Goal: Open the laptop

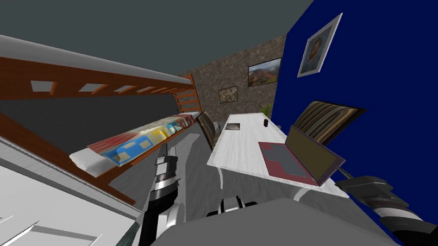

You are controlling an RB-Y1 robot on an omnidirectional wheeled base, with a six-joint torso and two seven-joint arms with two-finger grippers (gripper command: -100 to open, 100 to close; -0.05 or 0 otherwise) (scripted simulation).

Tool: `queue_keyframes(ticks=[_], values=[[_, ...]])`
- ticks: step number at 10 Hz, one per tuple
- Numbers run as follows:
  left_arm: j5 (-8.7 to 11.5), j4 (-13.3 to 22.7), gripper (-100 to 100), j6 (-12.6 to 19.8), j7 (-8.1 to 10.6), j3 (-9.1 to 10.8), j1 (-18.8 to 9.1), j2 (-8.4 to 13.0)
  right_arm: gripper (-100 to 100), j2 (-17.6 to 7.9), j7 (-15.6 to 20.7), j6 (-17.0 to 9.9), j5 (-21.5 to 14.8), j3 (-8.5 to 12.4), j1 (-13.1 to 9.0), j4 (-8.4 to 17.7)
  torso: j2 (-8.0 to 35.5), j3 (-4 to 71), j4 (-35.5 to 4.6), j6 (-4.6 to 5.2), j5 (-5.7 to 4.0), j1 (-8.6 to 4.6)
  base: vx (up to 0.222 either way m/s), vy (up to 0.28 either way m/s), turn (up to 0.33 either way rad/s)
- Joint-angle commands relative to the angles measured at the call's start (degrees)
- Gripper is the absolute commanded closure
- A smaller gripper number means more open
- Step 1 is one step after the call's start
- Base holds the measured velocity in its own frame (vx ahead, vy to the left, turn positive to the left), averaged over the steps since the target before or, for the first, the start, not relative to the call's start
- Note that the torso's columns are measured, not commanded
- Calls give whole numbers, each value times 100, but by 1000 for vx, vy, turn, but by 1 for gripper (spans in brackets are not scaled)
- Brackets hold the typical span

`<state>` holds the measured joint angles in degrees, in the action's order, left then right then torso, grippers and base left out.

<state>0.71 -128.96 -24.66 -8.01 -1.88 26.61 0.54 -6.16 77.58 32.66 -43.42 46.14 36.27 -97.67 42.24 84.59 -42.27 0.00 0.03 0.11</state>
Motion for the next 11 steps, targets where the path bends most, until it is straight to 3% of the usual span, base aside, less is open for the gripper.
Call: queue_keyframes(ticks=[1,11], values=[[0,0,0,0,0,0,0,0,100,115,359,27,-148,16,-55,-69,-2,2,1,0,0,-1,24,36,-9],[0,0,0,0,0,0,0,0,100,648,1822,175,-796,96,-355,-291,3,-2,-1,0,-3,-12,13,31,-13]])
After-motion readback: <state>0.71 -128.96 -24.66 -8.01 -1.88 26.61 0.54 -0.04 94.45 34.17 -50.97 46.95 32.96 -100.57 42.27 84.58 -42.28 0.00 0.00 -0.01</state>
